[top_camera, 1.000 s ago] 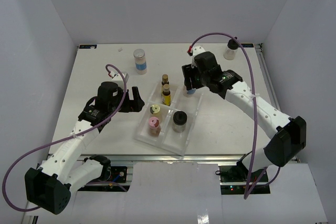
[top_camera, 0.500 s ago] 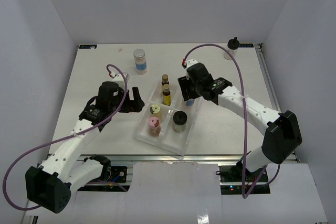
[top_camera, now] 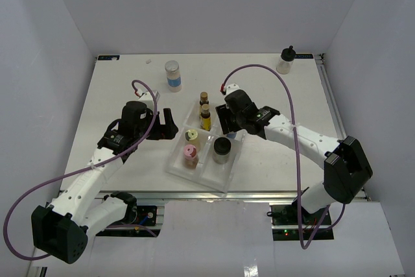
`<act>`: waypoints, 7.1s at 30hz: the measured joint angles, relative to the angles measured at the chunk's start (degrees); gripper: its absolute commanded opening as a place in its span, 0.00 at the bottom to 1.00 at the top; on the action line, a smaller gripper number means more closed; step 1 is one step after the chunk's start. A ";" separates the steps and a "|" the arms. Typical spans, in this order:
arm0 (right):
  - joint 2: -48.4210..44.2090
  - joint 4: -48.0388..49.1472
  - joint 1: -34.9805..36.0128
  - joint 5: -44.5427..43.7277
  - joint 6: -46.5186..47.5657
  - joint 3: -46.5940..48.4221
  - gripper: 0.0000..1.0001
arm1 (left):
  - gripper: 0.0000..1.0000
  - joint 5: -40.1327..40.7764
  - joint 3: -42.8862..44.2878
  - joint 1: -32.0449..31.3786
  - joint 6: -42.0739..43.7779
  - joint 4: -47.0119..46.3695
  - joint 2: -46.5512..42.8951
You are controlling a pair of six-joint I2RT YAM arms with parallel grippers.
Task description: Organize the condiment bottles
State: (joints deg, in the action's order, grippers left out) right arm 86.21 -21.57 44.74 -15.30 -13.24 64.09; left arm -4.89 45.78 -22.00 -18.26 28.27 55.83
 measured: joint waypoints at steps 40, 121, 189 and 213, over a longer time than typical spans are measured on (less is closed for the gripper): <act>-11.18 -2.13 0.67 -4.00 1.98 5.04 0.88 | 0.98 2.12 34.40 0.49 -2.42 4.50 25.41; -39.97 -1.77 0.67 -5.58 7.68 -3.14 0.93 | 0.00 4.34 79.21 -14.96 13.15 12.88 61.92; -41.71 -0.86 0.67 -8.18 6.98 -5.81 0.94 | 0.98 11.56 55.74 -26.61 8.23 2.12 56.70; -2.35 -2.79 -28.50 2.79 4.39 28.12 0.97 | 0.98 28.32 35.56 -24.49 0.81 9.50 10.99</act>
State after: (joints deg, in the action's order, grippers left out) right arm 83.86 -24.36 16.24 -12.52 -8.85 92.20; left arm 23.43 81.34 -46.49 -17.45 37.77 66.83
